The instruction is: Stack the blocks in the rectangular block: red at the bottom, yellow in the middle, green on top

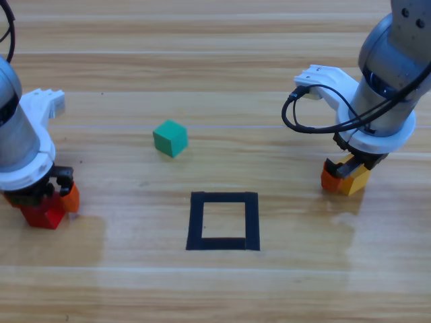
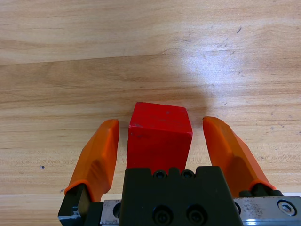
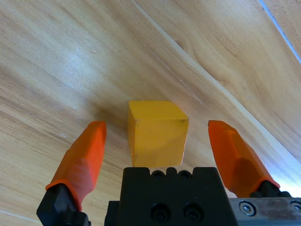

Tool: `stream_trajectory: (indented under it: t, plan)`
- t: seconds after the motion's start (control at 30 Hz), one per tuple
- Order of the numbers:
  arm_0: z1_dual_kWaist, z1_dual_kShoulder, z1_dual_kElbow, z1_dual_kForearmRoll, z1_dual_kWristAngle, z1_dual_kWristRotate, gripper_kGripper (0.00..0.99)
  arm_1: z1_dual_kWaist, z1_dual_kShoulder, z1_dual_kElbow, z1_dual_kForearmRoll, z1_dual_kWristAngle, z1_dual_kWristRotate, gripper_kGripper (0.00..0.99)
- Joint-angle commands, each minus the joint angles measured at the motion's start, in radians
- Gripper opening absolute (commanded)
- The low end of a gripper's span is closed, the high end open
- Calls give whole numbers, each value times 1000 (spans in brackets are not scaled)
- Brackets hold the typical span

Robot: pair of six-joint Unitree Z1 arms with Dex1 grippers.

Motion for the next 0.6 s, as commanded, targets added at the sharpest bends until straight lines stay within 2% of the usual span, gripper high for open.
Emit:
stream_trajectory:
  t: [0.03, 0.1, 0.2, 0.37, 0.43, 0.5, 0.6]
  plan:
    - [22, 58, 24, -25, -9, 9, 764, -55, 62, -2, 10, 43, 14, 956]
    - [24, 61, 26, -28, -9, 8, 761, -78, 72, -13, 18, 89, 19, 954]
    - [25, 64, 26, -30, -9, 9, 701, -113, 112, -61, 69, 147, 28, 943]
    - [27, 64, 26, -30, -8, 9, 676, -122, 158, -97, 104, 158, 27, 888]
    - [25, 61, 26, -30, -6, 9, 581, -125, 164, -99, 104, 158, 27, 841]
    - [27, 59, 26, -30, -5, 8, 572, -124, 163, -97, 113, 152, 25, 804]
    - [27, 59, 26, -28, 0, 6, 549, -124, 149, -84, 116, 142, 21, 635]
